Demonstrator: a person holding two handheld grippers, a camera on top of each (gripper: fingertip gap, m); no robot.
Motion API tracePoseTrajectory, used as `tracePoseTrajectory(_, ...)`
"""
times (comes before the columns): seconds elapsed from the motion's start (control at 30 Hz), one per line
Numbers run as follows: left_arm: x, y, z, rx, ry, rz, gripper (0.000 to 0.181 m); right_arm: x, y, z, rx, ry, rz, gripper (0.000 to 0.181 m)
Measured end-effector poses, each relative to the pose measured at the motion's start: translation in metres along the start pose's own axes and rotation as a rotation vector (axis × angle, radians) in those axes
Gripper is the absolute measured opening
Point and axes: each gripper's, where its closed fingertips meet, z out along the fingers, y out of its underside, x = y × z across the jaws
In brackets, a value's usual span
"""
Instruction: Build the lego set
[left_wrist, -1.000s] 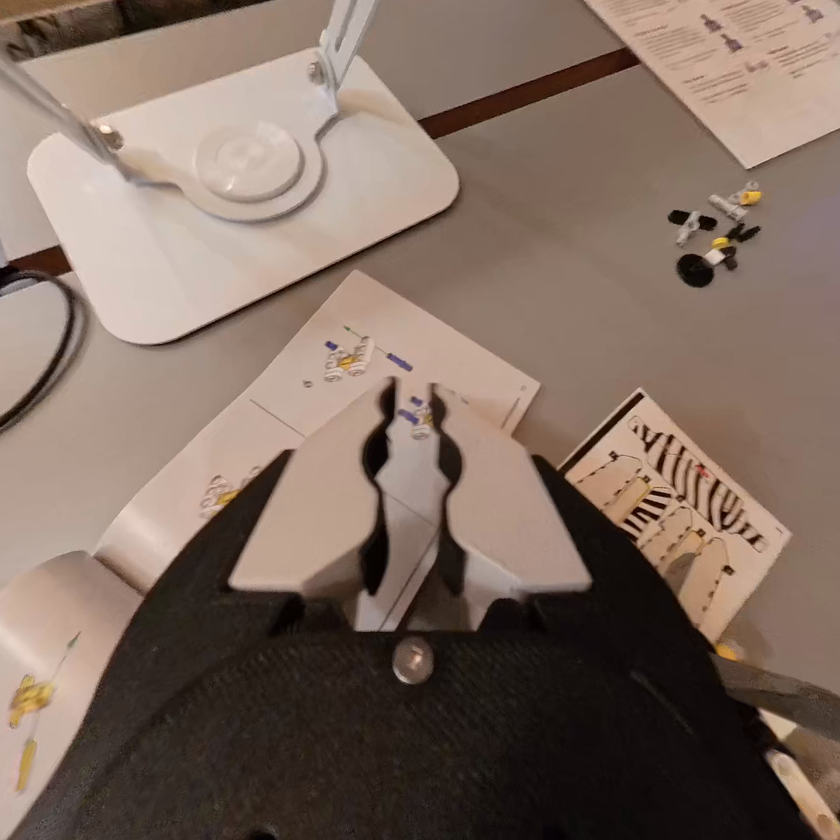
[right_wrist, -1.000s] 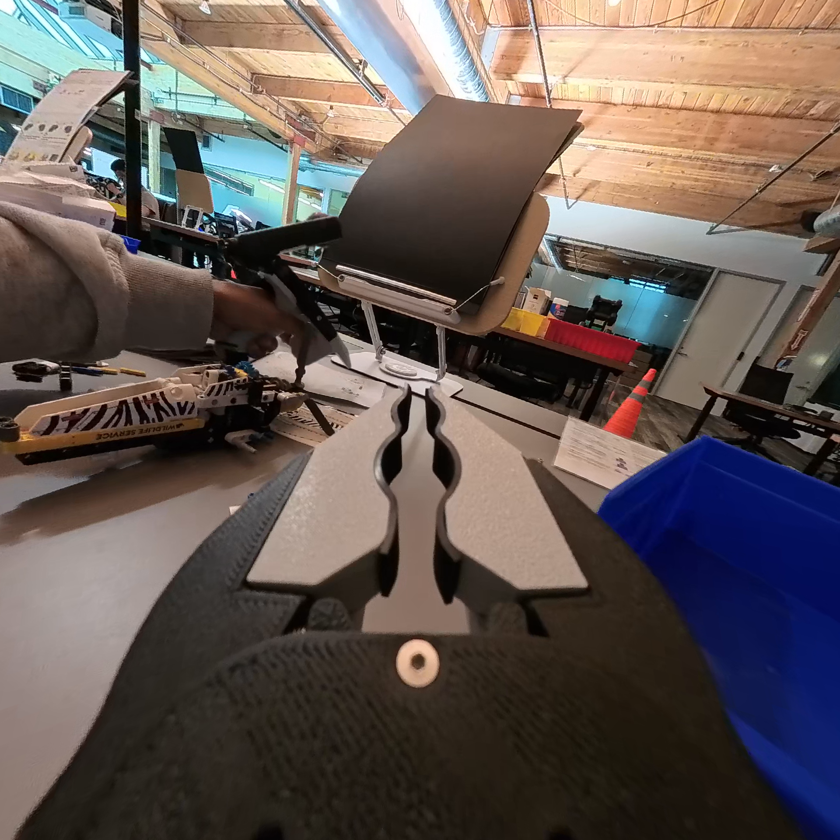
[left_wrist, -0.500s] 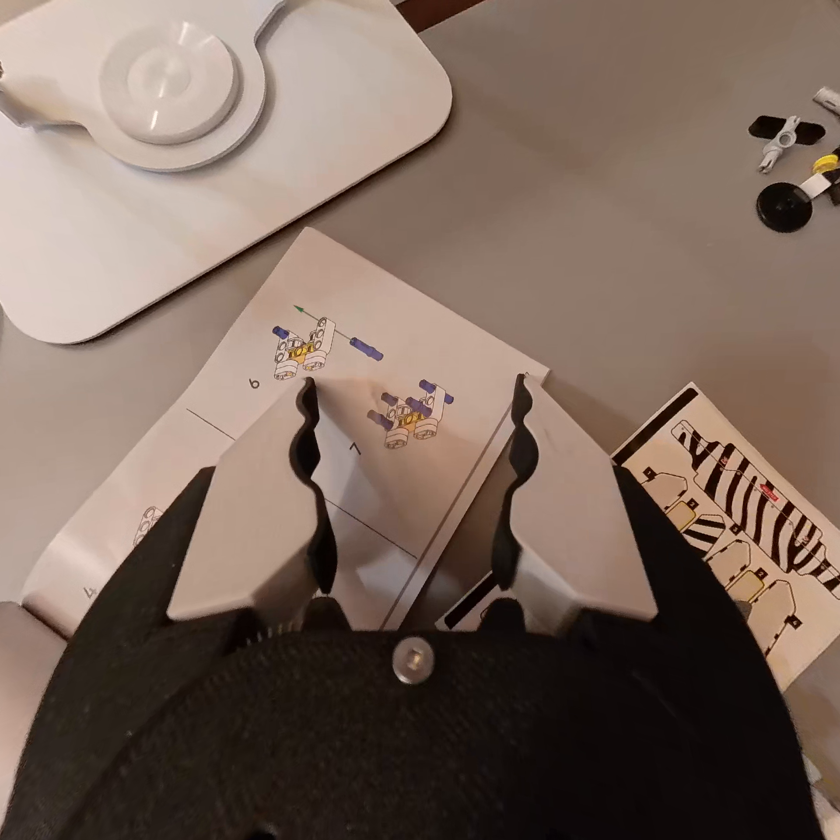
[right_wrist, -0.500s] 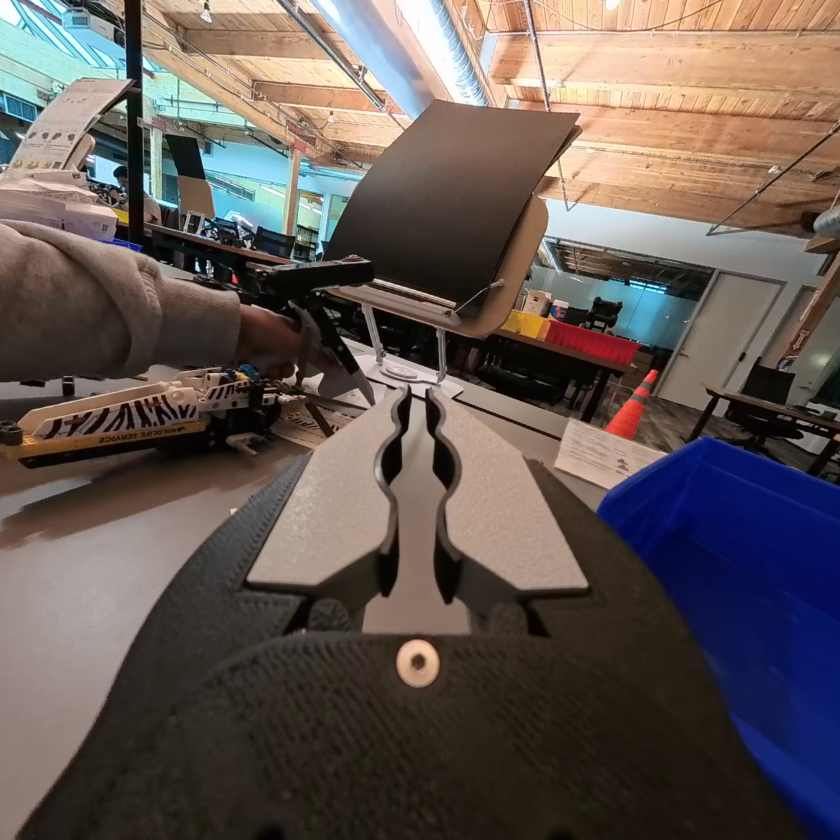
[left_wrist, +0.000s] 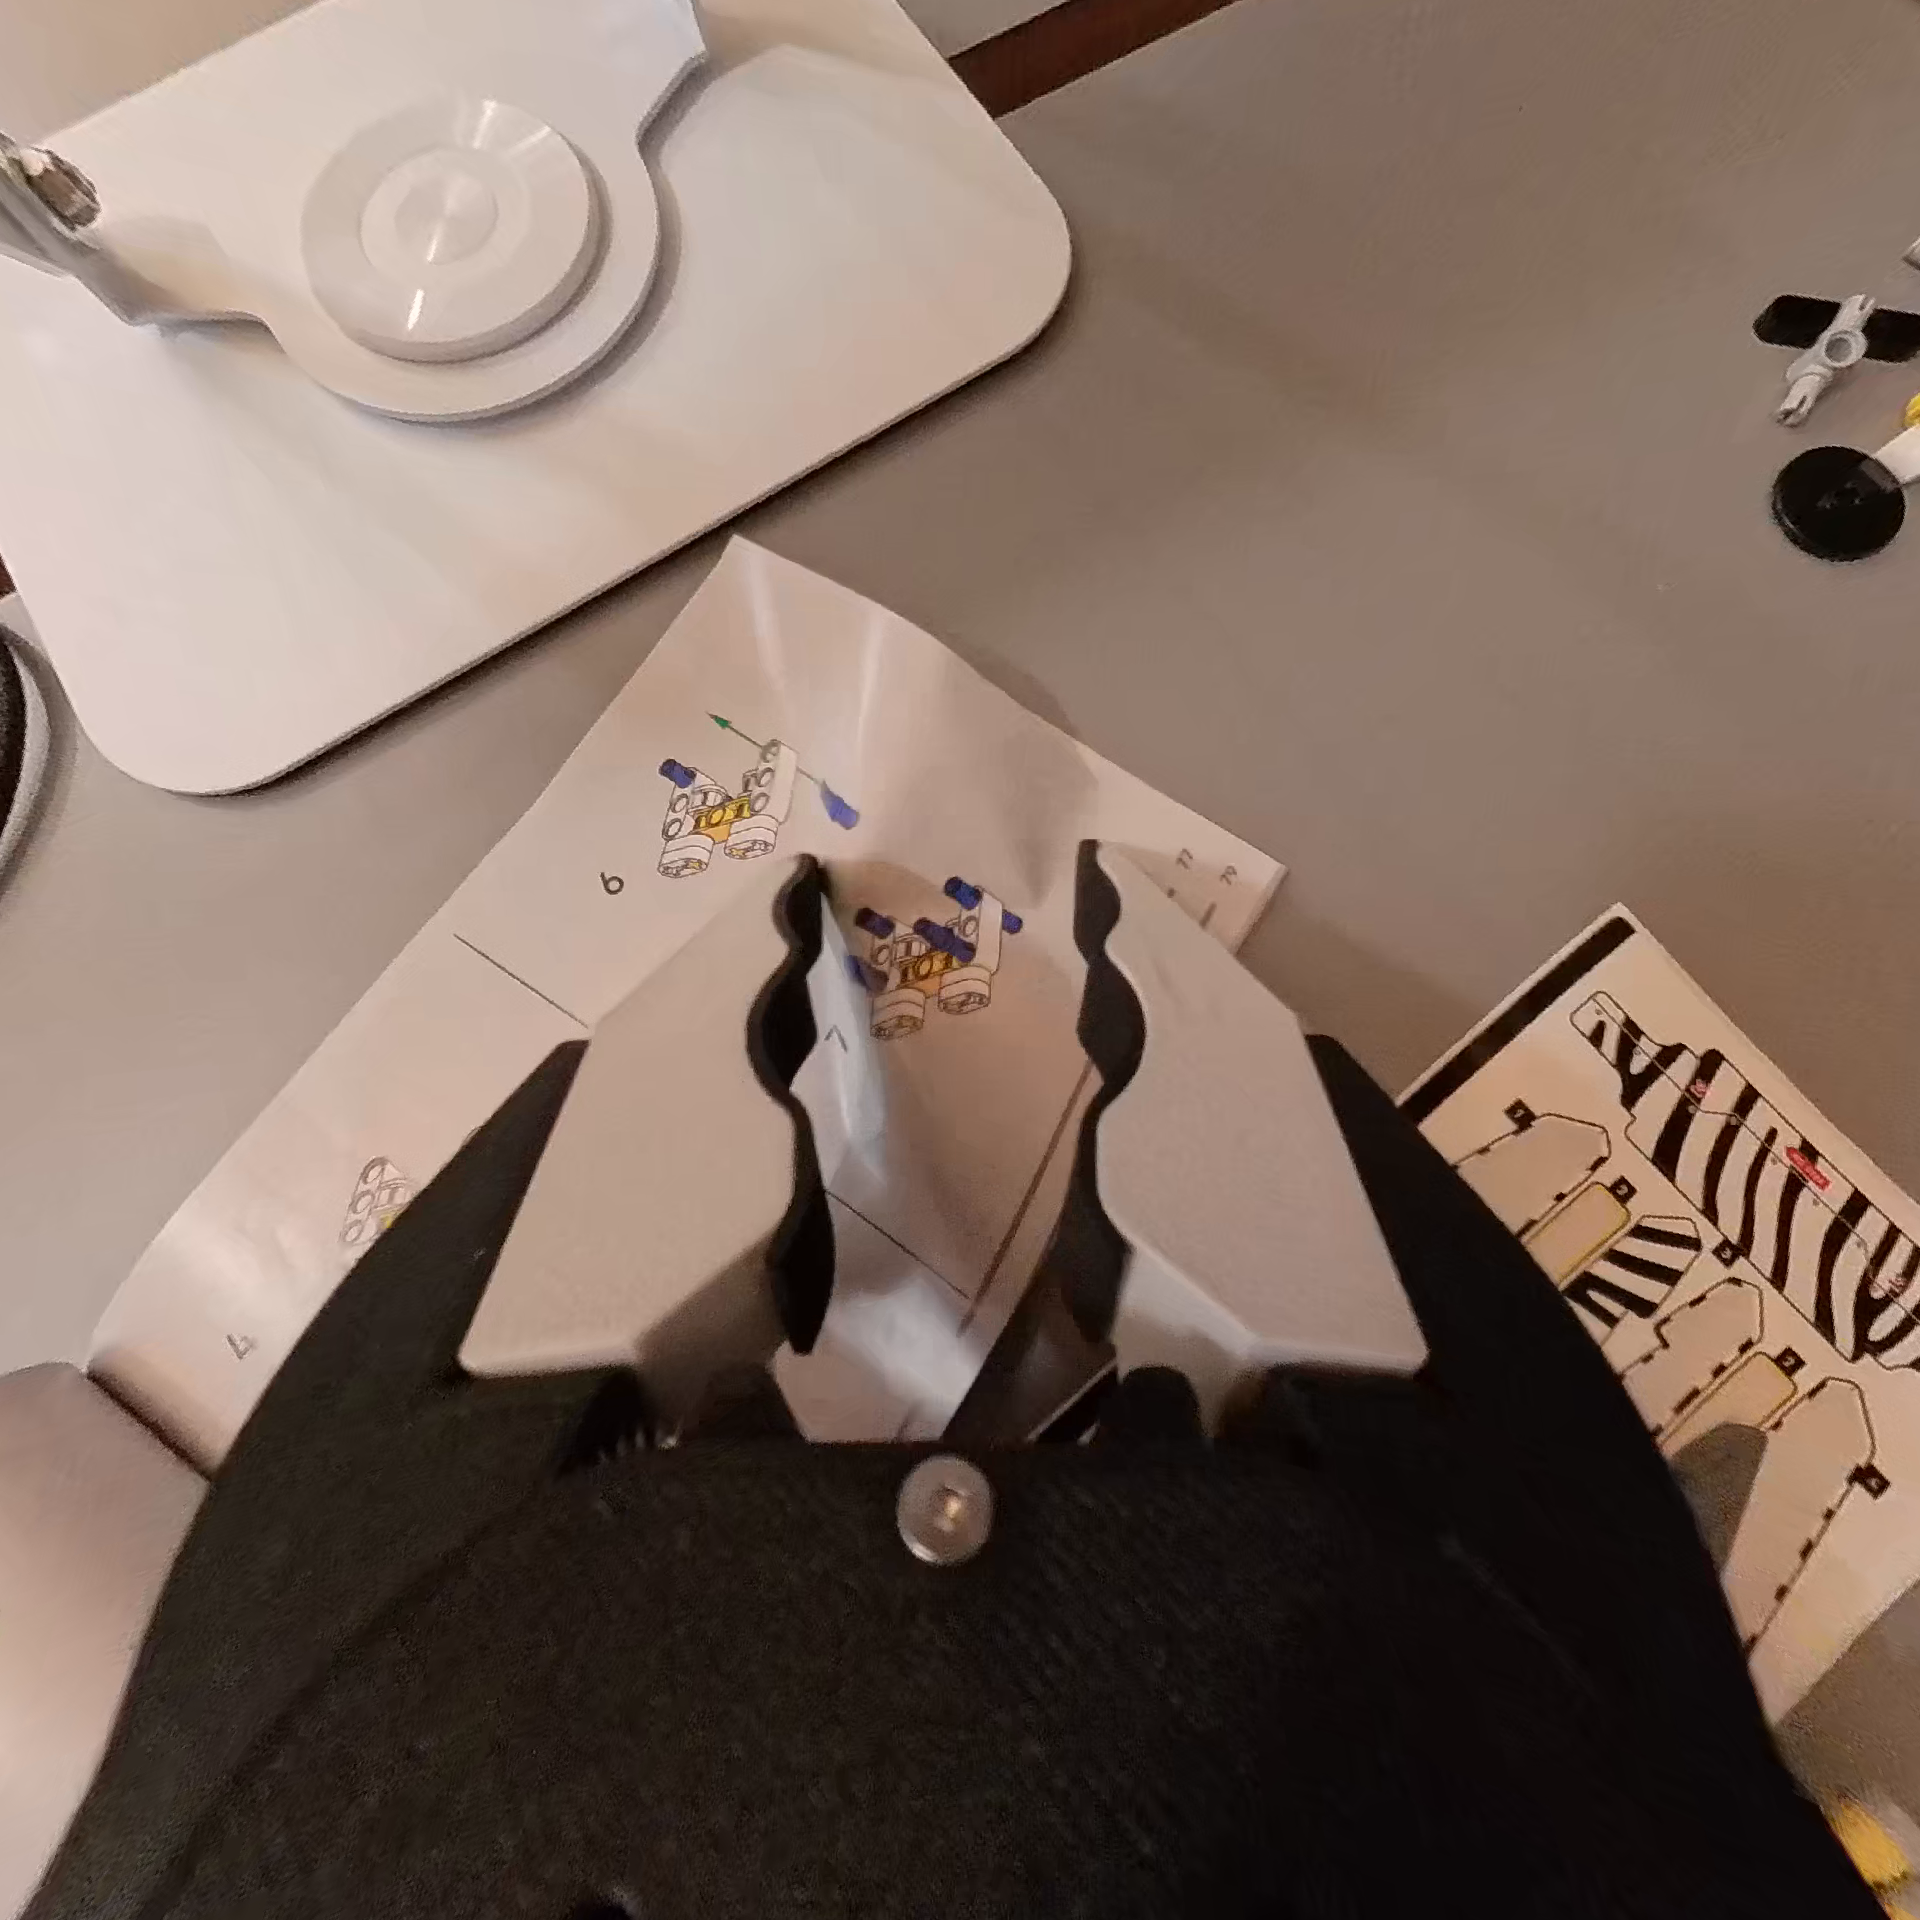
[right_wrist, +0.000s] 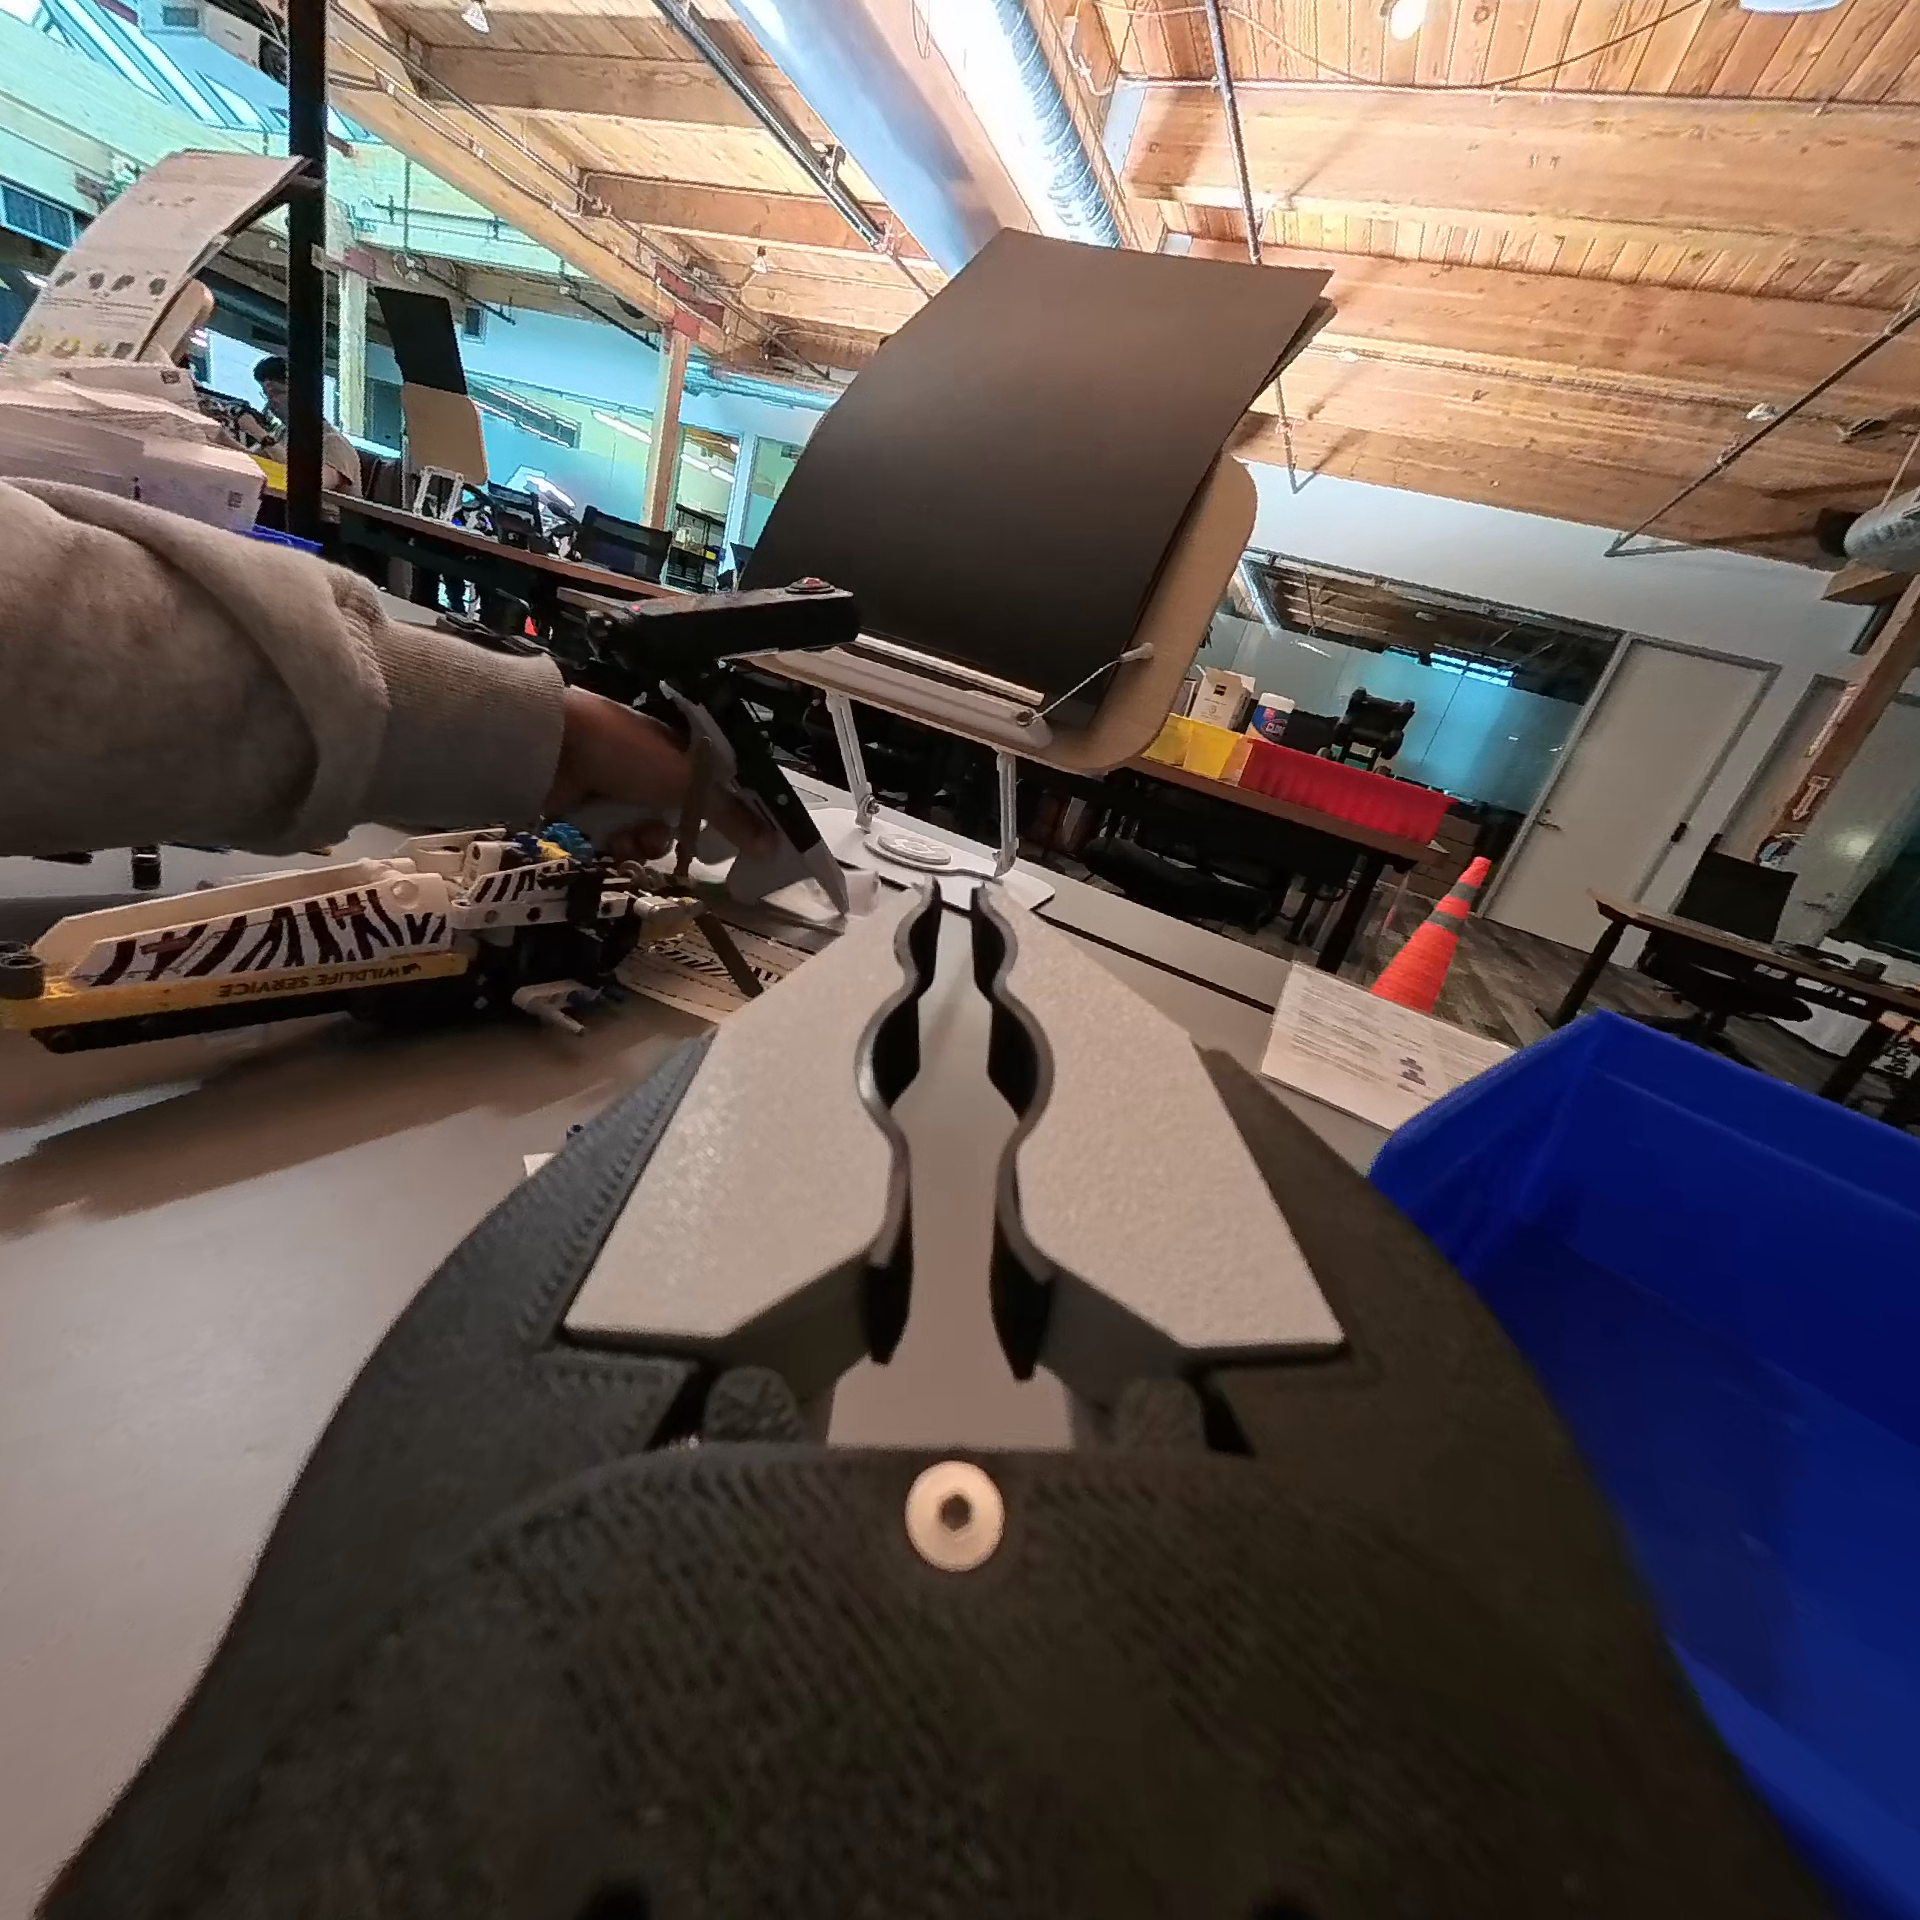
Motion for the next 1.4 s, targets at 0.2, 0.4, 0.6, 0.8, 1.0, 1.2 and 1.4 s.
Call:
tracePoseTrajectory(0.2,-0.016,-0.001,0.000,0.001,-0.037,-0.014,0.015,0.000,0.000,0.000,-0.001,0.001,0.000,0.003)
tracePoseTrajectory(0.4,-0.021,-0.009,-0.014,0.063,0.029,-0.073,0.000,0.002,0.000,0.000,0.000,0.002,0.011,0.003)
tracePoseTrajectory(0.6,-0.027,-0.033,-0.050,0.223,0.106,-0.133,0.000,0.002,0.001,0.001,-0.005,0.001,0.007,0.003)
tracePoseTrajectory(0.8,-0.065,-0.037,-0.130,0.468,0.040,-0.103,0.000,0.000,0.003,0.003,-0.018,0.002,-0.018,0.003)
tracePoseTrajectory(1.0,-0.118,0.029,-0.187,0.447,0.015,-0.242,0.001,0.002,0.003,0.005,-0.012,0.005,-0.009,0.002)
tracePoseTrajectory(1.2,-0.158,0.116,-0.204,0.321,-0.057,-0.381,0.004,0.006,0.004,0.006,-0.017,0.017,0.009,0.001)
tracePoseTrajectory(1.4,-0.181,0.125,-0.233,0.455,-0.122,-0.502,0.023,0.000,0.010,0.011,-0.063,0.012,-0.060,0.000)
